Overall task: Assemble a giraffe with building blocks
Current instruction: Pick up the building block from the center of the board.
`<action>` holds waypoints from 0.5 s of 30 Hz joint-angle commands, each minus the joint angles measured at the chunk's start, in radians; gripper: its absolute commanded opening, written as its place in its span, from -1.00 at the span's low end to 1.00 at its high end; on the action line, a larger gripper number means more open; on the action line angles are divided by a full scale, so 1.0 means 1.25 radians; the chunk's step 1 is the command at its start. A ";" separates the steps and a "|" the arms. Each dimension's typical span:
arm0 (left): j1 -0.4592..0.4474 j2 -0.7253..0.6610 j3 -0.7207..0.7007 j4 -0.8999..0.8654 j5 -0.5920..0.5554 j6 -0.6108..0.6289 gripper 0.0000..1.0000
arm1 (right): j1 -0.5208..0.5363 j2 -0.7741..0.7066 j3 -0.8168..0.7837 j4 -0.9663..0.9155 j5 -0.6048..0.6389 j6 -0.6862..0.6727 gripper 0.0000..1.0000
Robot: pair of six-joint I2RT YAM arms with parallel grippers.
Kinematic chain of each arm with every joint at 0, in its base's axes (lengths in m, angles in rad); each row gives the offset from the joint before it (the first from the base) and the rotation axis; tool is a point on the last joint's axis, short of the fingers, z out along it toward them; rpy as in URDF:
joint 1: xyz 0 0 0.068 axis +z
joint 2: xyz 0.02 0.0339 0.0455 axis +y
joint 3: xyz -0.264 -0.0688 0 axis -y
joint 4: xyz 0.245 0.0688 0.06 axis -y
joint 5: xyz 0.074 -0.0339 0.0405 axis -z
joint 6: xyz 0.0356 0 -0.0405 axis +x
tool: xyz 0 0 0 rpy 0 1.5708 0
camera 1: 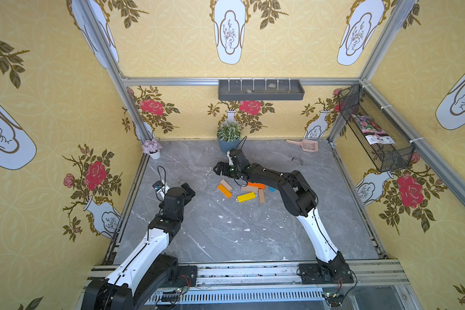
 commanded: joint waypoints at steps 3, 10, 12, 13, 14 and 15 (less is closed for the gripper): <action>0.000 0.000 0.003 0.007 0.001 0.012 0.98 | -0.009 0.003 -0.003 -0.019 -0.004 0.002 0.95; 0.000 0.009 0.011 0.003 0.003 0.018 0.98 | 0.017 -0.080 -0.039 -0.080 0.033 -0.085 0.95; 0.000 0.012 0.006 0.008 -0.015 0.010 0.98 | 0.036 -0.143 -0.099 -0.109 0.080 -0.155 0.95; 0.000 0.012 0.007 -0.002 -0.037 -0.007 0.98 | 0.042 -0.165 -0.124 -0.124 0.098 -0.185 0.86; 0.000 0.011 0.008 -0.022 -0.074 -0.039 0.98 | 0.053 -0.186 -0.145 -0.147 0.122 -0.216 0.69; 0.000 0.009 0.003 -0.024 -0.101 -0.051 0.98 | 0.061 -0.201 -0.161 -0.171 0.138 -0.243 0.53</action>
